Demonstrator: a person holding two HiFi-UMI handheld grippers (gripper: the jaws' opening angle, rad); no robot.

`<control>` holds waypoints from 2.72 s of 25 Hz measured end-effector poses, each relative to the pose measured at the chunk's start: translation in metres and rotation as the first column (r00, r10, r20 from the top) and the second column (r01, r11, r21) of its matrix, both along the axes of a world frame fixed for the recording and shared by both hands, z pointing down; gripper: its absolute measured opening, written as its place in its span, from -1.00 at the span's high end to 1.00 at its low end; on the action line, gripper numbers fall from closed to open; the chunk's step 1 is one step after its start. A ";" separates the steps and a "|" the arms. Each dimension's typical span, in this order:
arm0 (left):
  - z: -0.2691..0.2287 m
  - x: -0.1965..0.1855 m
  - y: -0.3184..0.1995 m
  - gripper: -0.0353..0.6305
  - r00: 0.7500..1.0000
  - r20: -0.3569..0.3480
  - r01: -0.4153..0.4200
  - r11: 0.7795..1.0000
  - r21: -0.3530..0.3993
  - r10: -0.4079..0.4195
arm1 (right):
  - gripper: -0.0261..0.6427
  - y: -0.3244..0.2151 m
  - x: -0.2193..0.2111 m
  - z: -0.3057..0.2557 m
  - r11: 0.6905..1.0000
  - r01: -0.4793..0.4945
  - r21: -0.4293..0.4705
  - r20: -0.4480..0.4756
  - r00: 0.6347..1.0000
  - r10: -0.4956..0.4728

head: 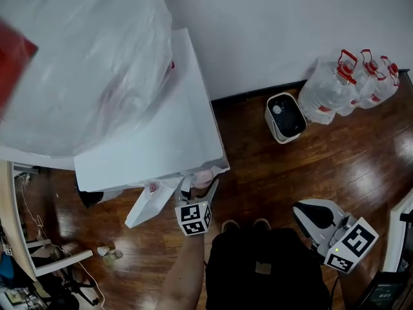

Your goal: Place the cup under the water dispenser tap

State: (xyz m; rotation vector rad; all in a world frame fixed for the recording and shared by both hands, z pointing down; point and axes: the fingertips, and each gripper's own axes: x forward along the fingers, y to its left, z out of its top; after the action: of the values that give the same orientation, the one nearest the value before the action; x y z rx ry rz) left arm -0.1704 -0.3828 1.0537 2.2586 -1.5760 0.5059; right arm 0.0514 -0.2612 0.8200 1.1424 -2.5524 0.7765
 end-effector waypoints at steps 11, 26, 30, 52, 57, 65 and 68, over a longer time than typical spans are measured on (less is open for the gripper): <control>-0.001 0.004 -0.006 -0.88 1.000 -0.005 0.014 1.000 -0.021 -0.014 | 0.89 0.003 0.004 -0.010 0.999 0.031 -0.044 0.005 1.000 -0.031; -0.143 -0.019 0.125 -0.88 0.988 -0.067 0.134 0.989 -0.057 -0.138 | 0.89 0.036 0.003 -0.117 0.990 0.142 -0.018 0.049 0.989 -0.141; -0.231 -0.017 0.167 -0.84 0.979 -0.102 0.176 0.984 0.003 -0.174 | 0.89 0.057 0.001 -0.158 0.977 0.213 0.034 0.061 0.975 -0.214; -0.530 -0.019 0.387 -0.06 0.990 -0.137 0.072 0.929 0.364 -0.023 | 0.92 0.206 -0.066 -0.292 0.957 0.214 0.195 0.138 0.960 -0.243; -0.539 -0.022 0.418 -0.06 0.988 -0.153 0.064 0.939 0.339 -0.012 | 0.92 0.242 -0.076 -0.303 0.955 0.207 0.214 0.134 0.962 -0.238; -0.553 -0.003 0.430 -0.04 0.993 -0.121 0.035 0.938 0.346 0.008 | 0.92 0.258 -0.067 -0.314 0.944 0.229 0.239 0.094 0.962 -0.257; -0.553 0.009 0.422 -0.04 0.990 -0.138 0.047 0.943 0.330 -0.001 | 0.92 0.251 -0.062 -0.318 0.936 0.256 0.241 0.071 0.957 -0.280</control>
State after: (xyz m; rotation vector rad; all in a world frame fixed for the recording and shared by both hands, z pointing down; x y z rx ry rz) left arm -0.1613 0.0388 0.5007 2.4496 -1.7232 0.0755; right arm -0.0105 -0.0099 0.5021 0.8008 -2.8648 0.4961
